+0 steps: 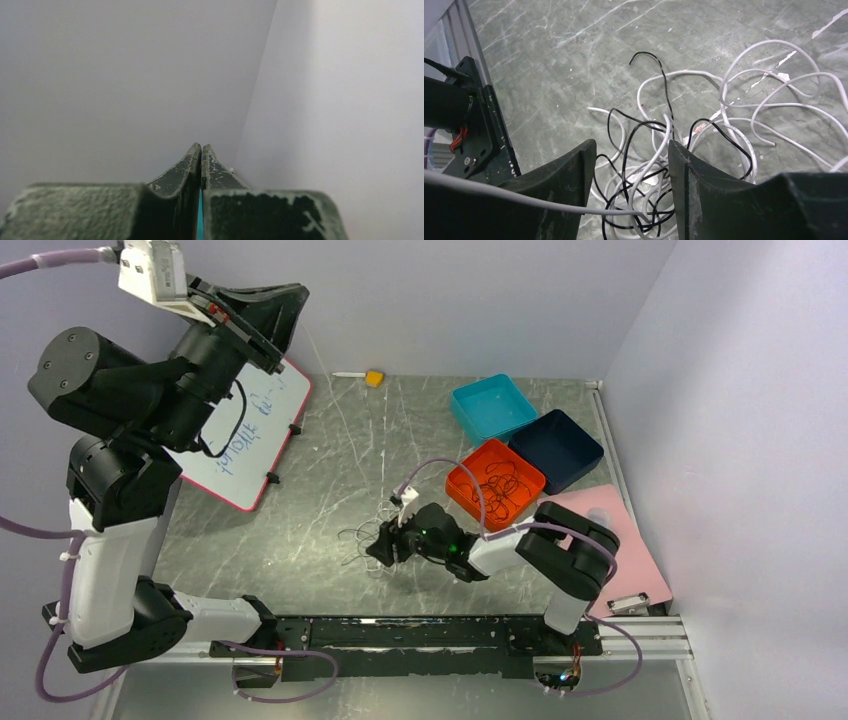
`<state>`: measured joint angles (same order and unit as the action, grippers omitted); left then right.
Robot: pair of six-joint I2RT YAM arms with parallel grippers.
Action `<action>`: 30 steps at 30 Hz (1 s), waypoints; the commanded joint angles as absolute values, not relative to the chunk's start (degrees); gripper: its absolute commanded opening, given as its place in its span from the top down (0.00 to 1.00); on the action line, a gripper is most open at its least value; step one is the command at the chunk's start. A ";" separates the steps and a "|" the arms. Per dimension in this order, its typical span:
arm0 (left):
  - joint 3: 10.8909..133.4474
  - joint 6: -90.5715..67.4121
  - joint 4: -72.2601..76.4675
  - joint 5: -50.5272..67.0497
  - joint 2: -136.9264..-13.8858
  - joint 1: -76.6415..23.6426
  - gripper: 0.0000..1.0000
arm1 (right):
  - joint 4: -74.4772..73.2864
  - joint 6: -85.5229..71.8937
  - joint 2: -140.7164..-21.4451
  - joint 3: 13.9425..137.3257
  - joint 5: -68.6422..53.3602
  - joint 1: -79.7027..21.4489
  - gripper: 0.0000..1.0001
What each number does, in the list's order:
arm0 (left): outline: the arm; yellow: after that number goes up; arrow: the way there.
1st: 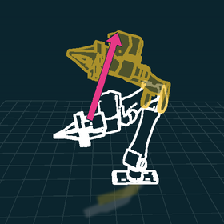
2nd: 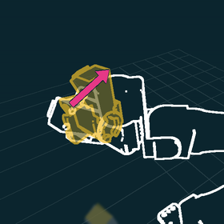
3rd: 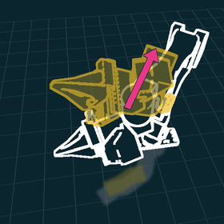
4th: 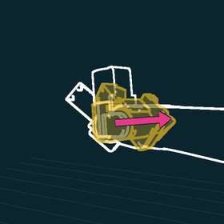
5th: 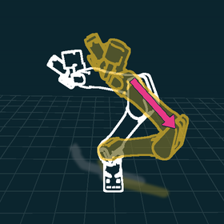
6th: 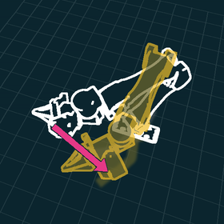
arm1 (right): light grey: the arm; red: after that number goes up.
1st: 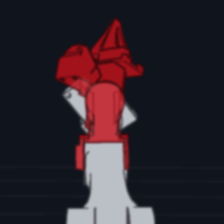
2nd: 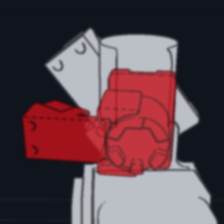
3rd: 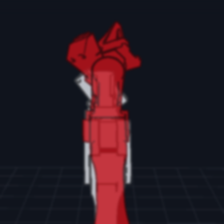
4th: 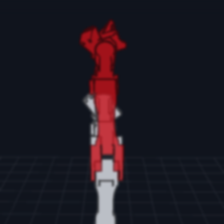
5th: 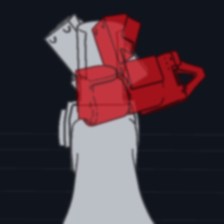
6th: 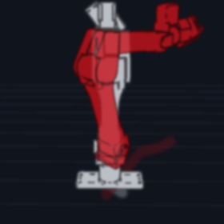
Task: Untangle the cables
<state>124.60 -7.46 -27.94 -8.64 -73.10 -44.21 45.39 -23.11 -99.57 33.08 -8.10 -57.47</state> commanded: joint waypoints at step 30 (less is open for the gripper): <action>119.18 -6.04 -20.70 -8.00 -70.05 -44.58 0.93 | 27.75 -11.68 -74.35 53.78 -6.72 -57.69 0.30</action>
